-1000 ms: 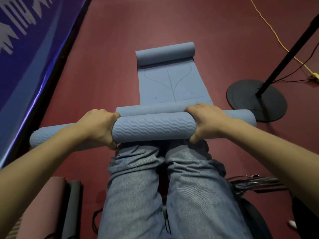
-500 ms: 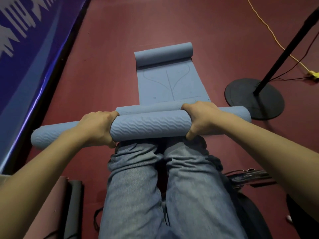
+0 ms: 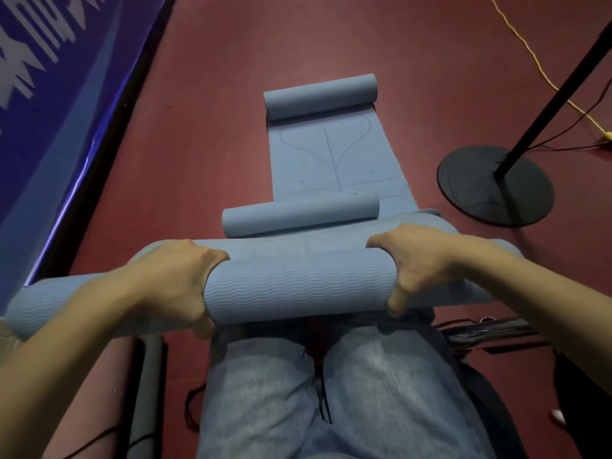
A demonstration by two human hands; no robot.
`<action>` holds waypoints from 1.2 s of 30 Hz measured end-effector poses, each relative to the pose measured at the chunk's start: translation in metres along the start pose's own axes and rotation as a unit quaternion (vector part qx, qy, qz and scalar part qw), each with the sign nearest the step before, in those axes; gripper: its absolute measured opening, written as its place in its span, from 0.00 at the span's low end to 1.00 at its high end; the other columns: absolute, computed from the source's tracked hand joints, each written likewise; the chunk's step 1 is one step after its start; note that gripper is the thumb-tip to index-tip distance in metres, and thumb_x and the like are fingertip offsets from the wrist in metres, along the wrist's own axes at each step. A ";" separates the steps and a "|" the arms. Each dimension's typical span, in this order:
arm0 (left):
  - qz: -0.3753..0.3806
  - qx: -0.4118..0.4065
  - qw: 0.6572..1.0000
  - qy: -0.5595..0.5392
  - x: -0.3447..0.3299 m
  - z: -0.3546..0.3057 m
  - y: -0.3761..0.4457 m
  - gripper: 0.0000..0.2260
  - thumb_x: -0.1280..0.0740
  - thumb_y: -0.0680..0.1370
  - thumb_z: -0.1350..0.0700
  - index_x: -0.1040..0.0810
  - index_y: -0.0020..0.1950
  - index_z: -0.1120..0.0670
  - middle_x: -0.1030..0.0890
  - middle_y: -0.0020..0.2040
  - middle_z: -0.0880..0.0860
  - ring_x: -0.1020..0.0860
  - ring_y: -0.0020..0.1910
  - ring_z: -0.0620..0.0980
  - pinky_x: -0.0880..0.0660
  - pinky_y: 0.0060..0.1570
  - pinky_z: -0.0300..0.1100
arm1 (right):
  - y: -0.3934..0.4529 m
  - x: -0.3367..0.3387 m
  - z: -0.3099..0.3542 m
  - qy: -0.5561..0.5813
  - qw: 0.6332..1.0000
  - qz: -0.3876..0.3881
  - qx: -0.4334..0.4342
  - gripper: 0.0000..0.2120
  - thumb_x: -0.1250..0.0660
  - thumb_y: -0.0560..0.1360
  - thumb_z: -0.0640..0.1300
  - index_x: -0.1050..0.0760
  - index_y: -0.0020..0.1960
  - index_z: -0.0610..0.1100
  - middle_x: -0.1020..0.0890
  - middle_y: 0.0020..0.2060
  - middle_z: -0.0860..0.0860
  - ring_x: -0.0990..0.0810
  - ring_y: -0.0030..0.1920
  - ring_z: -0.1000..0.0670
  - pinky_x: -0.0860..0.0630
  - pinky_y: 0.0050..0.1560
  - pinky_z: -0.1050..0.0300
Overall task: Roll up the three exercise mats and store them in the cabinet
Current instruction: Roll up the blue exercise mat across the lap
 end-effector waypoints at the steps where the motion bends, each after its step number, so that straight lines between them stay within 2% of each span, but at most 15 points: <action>1: 0.003 -0.005 1.000 -0.004 -0.002 -0.001 -0.001 0.26 0.27 0.49 0.37 0.26 0.44 0.40 0.20 0.35 0.42 0.23 0.36 0.38 0.22 0.40 0.42 | -0.003 -0.002 0.002 0.002 1.000 0.003 0.003 0.35 0.19 0.52 0.62 0.26 0.54 0.55 0.20 0.44 0.57 0.22 0.47 0.52 0.23 0.46 0.55; 5: 0.022 -0.002 1.000 -0.022 -0.009 0.002 0.001 0.26 0.26 0.50 0.37 0.27 0.45 0.39 0.20 0.37 0.41 0.23 0.38 0.38 0.22 0.42 0.42 | 0.000 -0.005 0.002 0.024 0.999 0.024 0.002 0.35 0.17 0.53 0.61 0.26 0.55 0.55 0.21 0.42 0.58 0.22 0.45 0.56 0.26 0.41 0.58; 8: -0.028 -0.018 0.999 -0.040 -0.011 0.001 0.002 0.34 0.26 0.49 0.36 0.29 0.54 0.37 0.22 0.46 0.38 0.24 0.45 0.40 0.24 0.46 0.44 | 0.007 -0.006 -0.003 0.045 0.998 0.050 0.001 0.34 0.17 0.52 0.61 0.26 0.54 0.55 0.20 0.43 0.59 0.23 0.44 0.60 0.26 0.40 0.60; 10: -0.100 -0.062 0.993 -0.015 -0.007 -0.005 -0.001 0.41 0.27 0.49 0.35 0.30 0.61 0.42 0.29 0.50 0.39 0.28 0.47 0.43 0.28 0.46 0.43 | 0.016 -0.006 -0.007 0.055 0.996 0.075 -0.002 0.35 0.17 0.49 0.61 0.24 0.52 0.56 0.19 0.44 0.59 0.21 0.45 0.59 0.22 0.44 0.58; 12: -0.138 -0.086 0.987 0.006 -0.002 -0.012 -0.004 0.40 0.27 0.51 0.35 0.29 0.59 0.47 0.32 0.47 0.41 0.30 0.44 0.44 0.30 0.42 0.42 | 0.026 -0.006 -0.012 0.072 0.991 0.112 -0.005 0.35 0.17 0.46 0.61 0.23 0.51 0.56 0.17 0.45 0.59 0.18 0.48 0.57 0.19 0.50 0.53; 15: -0.155 -0.073 0.984 0.040 -0.003 -0.016 -0.002 0.40 0.28 0.52 0.34 0.27 0.59 0.51 0.27 0.48 0.45 0.24 0.44 0.49 0.24 0.41 0.47 | 0.037 -0.011 -0.017 0.124 0.974 0.189 0.002 0.34 0.15 0.49 0.55 0.19 0.53 0.55 0.14 0.47 0.59 0.14 0.50 0.52 0.17 0.54 0.46; 18: -0.120 -0.025 0.987 0.104 -0.011 -0.017 0.005 0.47 0.26 0.48 0.27 0.29 0.60 0.52 0.23 0.49 0.47 0.20 0.46 0.52 0.25 0.41 0.46 | 0.043 -0.012 -0.016 0.136 0.968 0.209 0.015 0.35 0.14 0.50 0.53 0.19 0.55 0.55 0.13 0.50 0.57 0.14 0.51 0.50 0.17 0.55 0.44; 21: -0.112 -0.020 0.985 0.133 -0.010 -0.018 0.010 0.43 0.27 0.45 0.24 0.30 0.50 0.49 0.21 0.45 0.45 0.20 0.43 0.51 0.32 0.36 0.45 | 0.040 -0.011 -0.016 0.147 0.973 0.175 0.013 0.38 0.14 0.48 0.57 0.22 0.55 0.57 0.15 0.50 0.59 0.16 0.52 0.54 0.18 0.55 0.48; 24: -0.146 -0.055 0.981 0.117 -0.002 -0.021 0.009 0.34 0.26 0.47 0.33 0.31 0.42 0.50 0.22 0.37 0.47 0.20 0.34 0.54 0.29 0.29 0.44 | 0.029 -0.008 -0.015 0.124 0.988 0.096 -0.011 0.43 0.17 0.45 0.63 0.32 0.55 0.59 0.23 0.53 0.59 0.21 0.52 0.55 0.20 0.53 0.50; 26: -0.118 -0.052 0.985 0.118 0.000 -0.021 0.014 0.30 0.27 0.52 0.35 0.32 0.45 0.50 0.21 0.41 0.46 0.19 0.39 0.54 0.26 0.34 0.45 | 0.018 -0.002 -0.011 0.081 0.997 0.018 -0.005 0.43 0.20 0.45 0.66 0.36 0.54 0.57 0.31 0.52 0.58 0.24 0.50 0.55 0.23 0.50 0.51; 29: -0.032 -0.033 0.991 0.124 0.005 -0.018 0.026 0.32 0.27 0.55 0.33 0.30 0.52 0.47 0.20 0.46 0.46 0.19 0.45 0.52 0.25 0.42 0.45 | 0.007 0.003 -0.001 0.017 0.998 -0.058 0.020 0.38 0.23 0.50 0.67 0.35 0.52 0.54 0.33 0.49 0.58 0.25 0.47 0.54 0.24 0.48 0.51; 32: 0.020 -0.027 0.996 0.081 0.009 -0.014 0.035 0.35 0.26 0.51 0.31 0.27 0.53 0.45 0.20 0.44 0.45 0.20 0.43 0.50 0.21 0.45 0.45 | 0.008 0.004 0.001 -0.020 0.997 -0.076 0.019 0.39 0.25 0.50 0.70 0.33 0.53 0.53 0.33 0.48 0.58 0.25 0.46 0.52 0.22 0.47 0.49; 36: 0.027 -0.021 0.995 0.092 0.009 -0.014 0.037 0.35 0.25 0.52 0.32 0.27 0.55 0.44 0.19 0.46 0.45 0.19 0.44 0.50 0.21 0.46 0.45 | 0.008 0.002 0.001 -0.041 0.995 -0.086 0.025 0.39 0.26 0.50 0.70 0.32 0.54 0.51 0.32 0.48 0.57 0.24 0.45 0.49 0.22 0.45 0.49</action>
Point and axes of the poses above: each hand's wrist, its own y-axis towards the middle knuckle, its own x-axis out of the back of the hand, z = x × y, the point moved 8 cm from there along y, towards the middle knuckle
